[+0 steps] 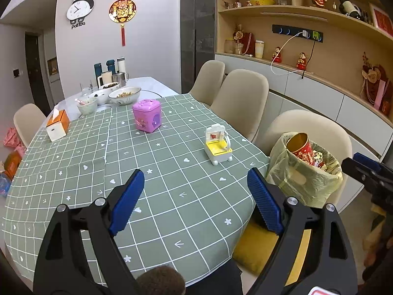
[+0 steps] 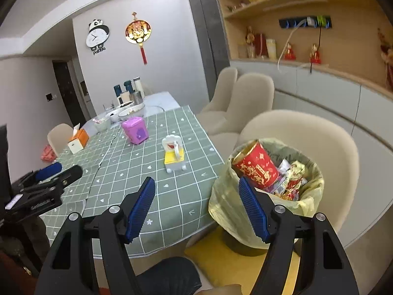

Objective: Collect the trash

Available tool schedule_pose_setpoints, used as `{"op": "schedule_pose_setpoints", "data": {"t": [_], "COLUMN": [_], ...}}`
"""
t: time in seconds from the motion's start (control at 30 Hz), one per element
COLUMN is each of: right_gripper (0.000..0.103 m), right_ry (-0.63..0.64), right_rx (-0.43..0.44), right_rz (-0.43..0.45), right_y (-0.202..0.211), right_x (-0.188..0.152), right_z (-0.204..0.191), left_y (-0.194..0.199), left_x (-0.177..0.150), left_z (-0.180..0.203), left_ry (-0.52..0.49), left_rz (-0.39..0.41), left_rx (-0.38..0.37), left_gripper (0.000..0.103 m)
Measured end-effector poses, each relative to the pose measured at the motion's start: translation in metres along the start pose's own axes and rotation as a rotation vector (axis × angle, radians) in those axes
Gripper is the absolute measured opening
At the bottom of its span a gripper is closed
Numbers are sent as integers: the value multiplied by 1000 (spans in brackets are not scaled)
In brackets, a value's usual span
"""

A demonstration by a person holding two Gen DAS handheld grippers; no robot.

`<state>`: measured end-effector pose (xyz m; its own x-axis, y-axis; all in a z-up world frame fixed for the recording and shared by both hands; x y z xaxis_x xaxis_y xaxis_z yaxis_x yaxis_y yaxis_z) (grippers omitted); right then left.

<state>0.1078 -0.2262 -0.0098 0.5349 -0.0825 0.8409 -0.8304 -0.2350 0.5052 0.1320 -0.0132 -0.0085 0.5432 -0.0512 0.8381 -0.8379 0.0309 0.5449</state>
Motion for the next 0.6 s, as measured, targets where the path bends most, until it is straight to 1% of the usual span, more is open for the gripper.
{"op": "schedule_pose_setpoints", "data": {"t": [0.07, 0.13, 0.27, 0.4, 0.6], "right_gripper": [67, 67, 67, 67, 67], "right_ry": [34, 80, 148, 158, 143], "right_rx": [-32, -66, -64, -58, -50], "right_rz": [29, 31, 35, 41, 36], "right_y": [8, 9, 10, 11, 10], "right_x": [-2, -4, -6, -6, -6], "right_z": [-13, -21, -38, -43, -43], "left_y": [2, 5, 13, 17, 16], "left_x": [0, 2, 4, 6, 6], "left_z": [0, 0, -3, -9, -13], "left_ry": [-7, -13, -12, -2, 8], "left_rz": [7, 19, 44, 57, 54], "left_rx": [11, 26, 49, 67, 75], "left_gripper": [81, 81, 81, 81, 81]}}
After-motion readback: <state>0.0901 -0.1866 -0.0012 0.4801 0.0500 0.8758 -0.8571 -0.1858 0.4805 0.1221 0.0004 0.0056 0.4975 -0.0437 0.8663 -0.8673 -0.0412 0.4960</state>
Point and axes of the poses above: each gripper's, at about its wrist camera, not at the fingertips, and y roughly against the way its jaws point, z to its right, x to its top, the point moved 9 cm from there along -y, roughly the way its jaws point, and after that the axes turned 2 degrees about x, right-handed, at the moved point
